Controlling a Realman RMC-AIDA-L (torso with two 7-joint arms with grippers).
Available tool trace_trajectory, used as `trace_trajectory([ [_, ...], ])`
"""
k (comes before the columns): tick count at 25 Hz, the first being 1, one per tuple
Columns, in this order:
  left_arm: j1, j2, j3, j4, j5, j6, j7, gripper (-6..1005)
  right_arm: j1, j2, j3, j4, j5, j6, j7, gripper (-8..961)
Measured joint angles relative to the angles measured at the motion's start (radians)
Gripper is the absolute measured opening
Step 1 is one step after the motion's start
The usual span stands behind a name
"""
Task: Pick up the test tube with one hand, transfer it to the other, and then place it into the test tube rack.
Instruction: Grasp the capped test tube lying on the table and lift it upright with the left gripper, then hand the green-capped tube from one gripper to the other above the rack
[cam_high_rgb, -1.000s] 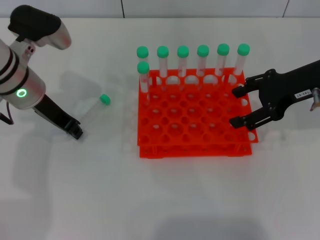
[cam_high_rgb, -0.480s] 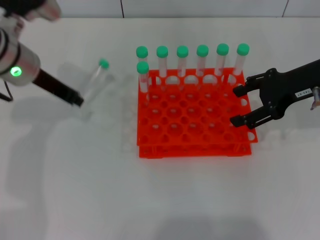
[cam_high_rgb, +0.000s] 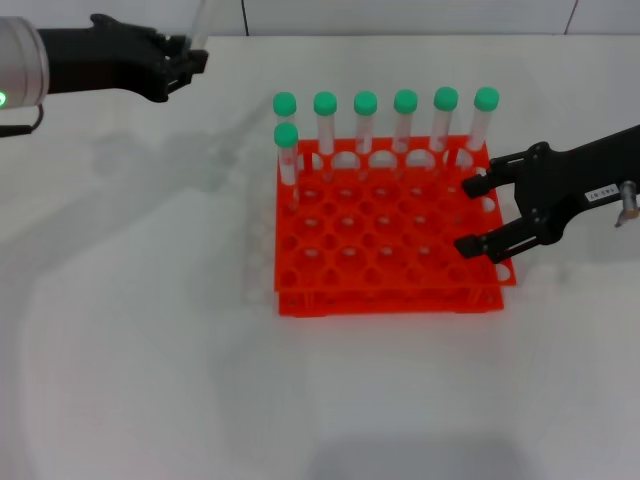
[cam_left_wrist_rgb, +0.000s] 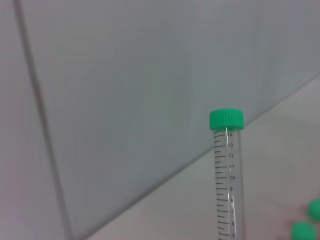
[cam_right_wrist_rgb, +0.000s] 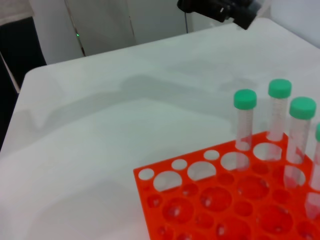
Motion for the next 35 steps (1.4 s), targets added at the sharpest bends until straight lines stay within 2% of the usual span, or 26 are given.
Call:
trace_trajectory([
  [2, -0.009, 0.014, -0.02, -0.066, -0.106, 0.04, 0.099, 196, -0.002, 0.008, 0.001, -0.007, 0.001, 0.006, -0.002, 856],
  [5, -0.057, 0.046, -0.056, -0.202, -0.22, 0.113, 0.202, 197, -0.003, 0.015, 0.001, -0.011, 0.001, 0.013, -0.003, 856],
  [7, -0.127, 0.092, -0.084, -0.357, -0.277, 0.187, 0.266, 198, -0.002, 0.02, 0.001, -0.012, 0.001, 0.017, -0.005, 856],
  [10, -0.237, 0.155, -0.094, -0.582, -0.29, 0.255, 0.345, 199, 0.001, 0.029, 0.001, -0.018, 0.002, 0.024, -0.006, 857],
  [12, -0.297, 0.181, -0.09, -0.689, -0.271, 0.277, 0.384, 200, 0.003, 0.035, 0.002, -0.022, 0.002, 0.031, -0.011, 857],
  [15, -0.332, 0.18, -0.086, -0.725, -0.2, 0.296, 0.398, 201, 0.008, 0.042, 0.001, -0.024, 0.003, 0.043, -0.015, 857],
  [18, -0.356, 0.159, -0.087, -0.728, -0.12, 0.299, 0.393, 202, 0.007, 0.043, 0.001, -0.024, 0.004, 0.046, -0.016, 857],
  [22, -0.359, 0.144, -0.091, -0.724, -0.089, 0.283, 0.396, 204, 0.002, 0.043, 0.001, -0.024, 0.004, 0.046, -0.014, 857],
  [27, -0.355, 0.141, -0.094, -0.723, -0.088, 0.268, 0.408, 206, 0.0, 0.034, 0.004, -0.024, 0.004, 0.055, -0.008, 857],
  [31, -0.354, 0.134, -0.09, -0.723, -0.086, 0.238, 0.409, 208, 0.008, 0.008, 0.077, -0.024, 0.004, 0.051, 0.005, 857],
  [35, -0.356, 0.131, -0.088, -0.723, -0.085, 0.233, 0.413, 210, 0.014, 0.003, 0.199, -0.024, 0.008, 0.029, 0.011, 857],
])
